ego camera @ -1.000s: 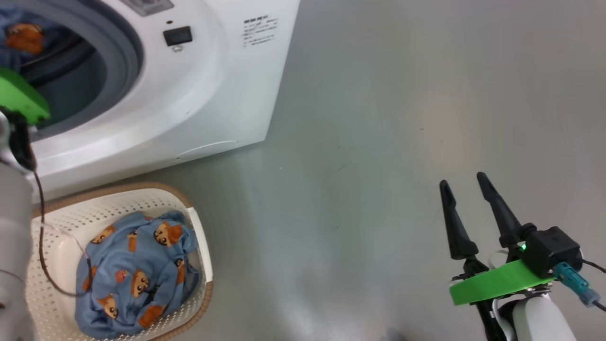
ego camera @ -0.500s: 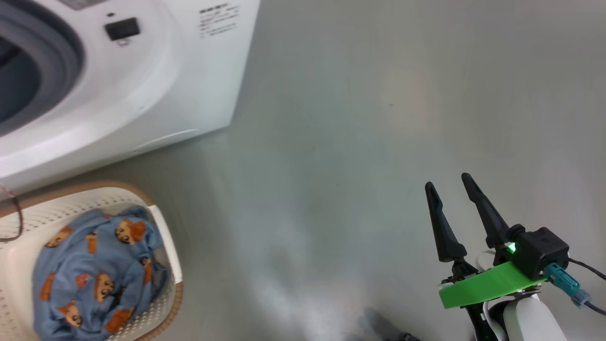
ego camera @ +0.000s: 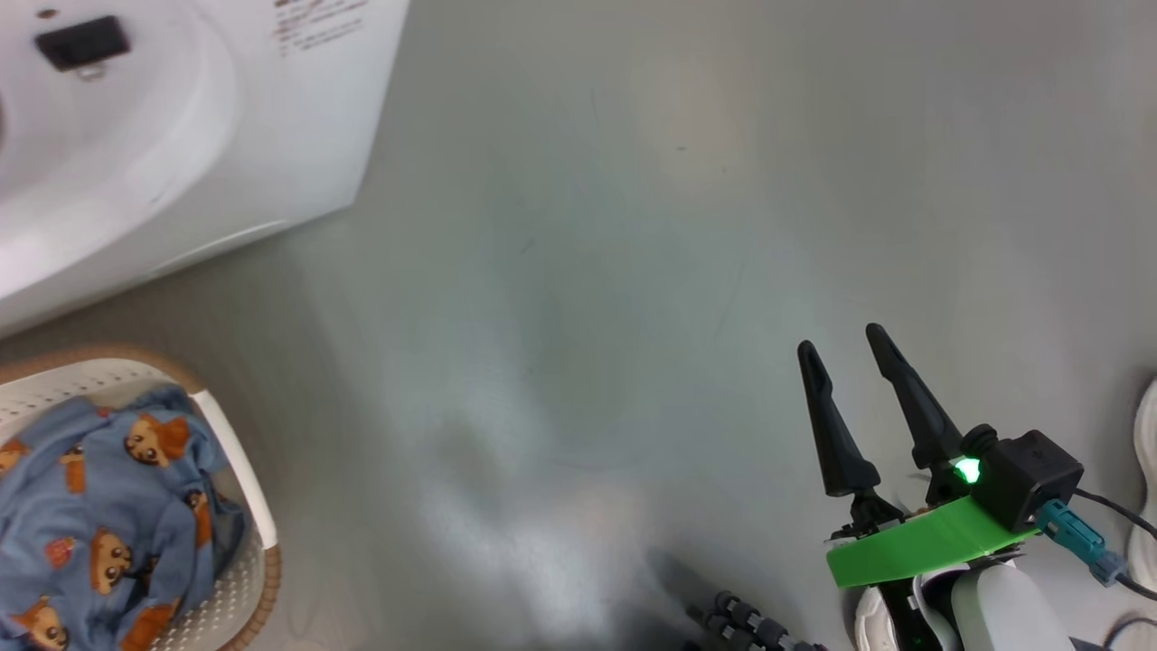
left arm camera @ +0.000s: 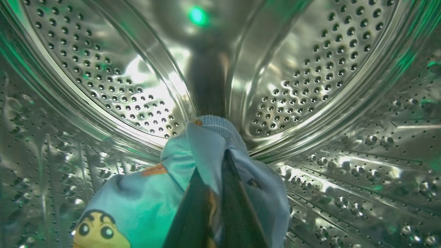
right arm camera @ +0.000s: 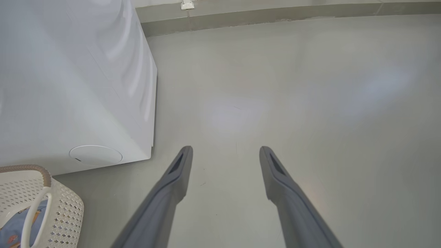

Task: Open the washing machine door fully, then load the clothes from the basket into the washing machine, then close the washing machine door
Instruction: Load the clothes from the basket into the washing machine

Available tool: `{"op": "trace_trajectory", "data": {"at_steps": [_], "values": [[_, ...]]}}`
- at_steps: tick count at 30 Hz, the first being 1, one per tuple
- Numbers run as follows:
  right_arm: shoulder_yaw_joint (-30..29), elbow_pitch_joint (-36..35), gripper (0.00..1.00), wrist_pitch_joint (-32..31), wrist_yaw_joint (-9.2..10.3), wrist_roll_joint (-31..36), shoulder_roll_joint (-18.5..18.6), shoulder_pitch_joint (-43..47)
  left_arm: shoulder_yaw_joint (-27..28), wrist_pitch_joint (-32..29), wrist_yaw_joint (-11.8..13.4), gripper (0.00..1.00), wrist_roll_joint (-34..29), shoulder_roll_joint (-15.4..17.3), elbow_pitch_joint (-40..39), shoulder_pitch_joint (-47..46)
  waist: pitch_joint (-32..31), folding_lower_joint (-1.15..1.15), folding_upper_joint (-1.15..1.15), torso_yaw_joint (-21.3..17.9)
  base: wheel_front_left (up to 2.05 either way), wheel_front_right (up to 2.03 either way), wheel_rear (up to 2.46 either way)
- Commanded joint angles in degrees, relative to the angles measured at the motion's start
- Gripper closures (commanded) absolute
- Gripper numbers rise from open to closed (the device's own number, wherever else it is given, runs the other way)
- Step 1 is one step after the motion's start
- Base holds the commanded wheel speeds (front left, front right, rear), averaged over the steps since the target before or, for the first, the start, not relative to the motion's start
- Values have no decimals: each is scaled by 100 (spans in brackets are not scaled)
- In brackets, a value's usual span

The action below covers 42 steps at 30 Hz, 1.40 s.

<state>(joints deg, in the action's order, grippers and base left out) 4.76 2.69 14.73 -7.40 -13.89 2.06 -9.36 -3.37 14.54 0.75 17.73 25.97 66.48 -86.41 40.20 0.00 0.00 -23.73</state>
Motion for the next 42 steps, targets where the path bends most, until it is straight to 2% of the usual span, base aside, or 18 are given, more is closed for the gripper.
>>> {"op": "trace_trajectory", "data": {"at_steps": [1,2,4,5,12,20,28,42], "values": [[92,-124,0,27,-9,-42,82,100,-12,45,-51,100,-40,257,-97,-49,105,0,0,-94,0,0,0],[79,-129,0,27,-9,-50,82,100,-40,45,-108,92,-46,244,-73,-82,138,0,0,-92,0,0,0],[50,-120,0,27,-9,-65,82,84,-117,33,-205,24,-72,205,46,-134,174,0,0,-72,0,0,0],[39,-115,0,27,-9,-69,82,77,-123,33,-235,0,-58,186,94,-169,181,0,0,-57,0,0,0],[-50,-73,0,27,-9,-59,82,-1,-130,-54,-198,0,49,3,447,-247,85,0,0,177,0,0,0],[-161,-14,0,27,-9,49,82,-110,-155,32,98,0,63,-283,440,19,-177,0,0,507,0,0,0],[-207,77,0,27,-9,157,82,-156,-109,44,338,0,91,-618,168,725,-629,0,0,863,0,0,0],[-316,256,0,27,-9,256,82,-19,126,45,379,0,192,-1093,-451,1933,-1425,0,0,1324,0,0,0]]}}
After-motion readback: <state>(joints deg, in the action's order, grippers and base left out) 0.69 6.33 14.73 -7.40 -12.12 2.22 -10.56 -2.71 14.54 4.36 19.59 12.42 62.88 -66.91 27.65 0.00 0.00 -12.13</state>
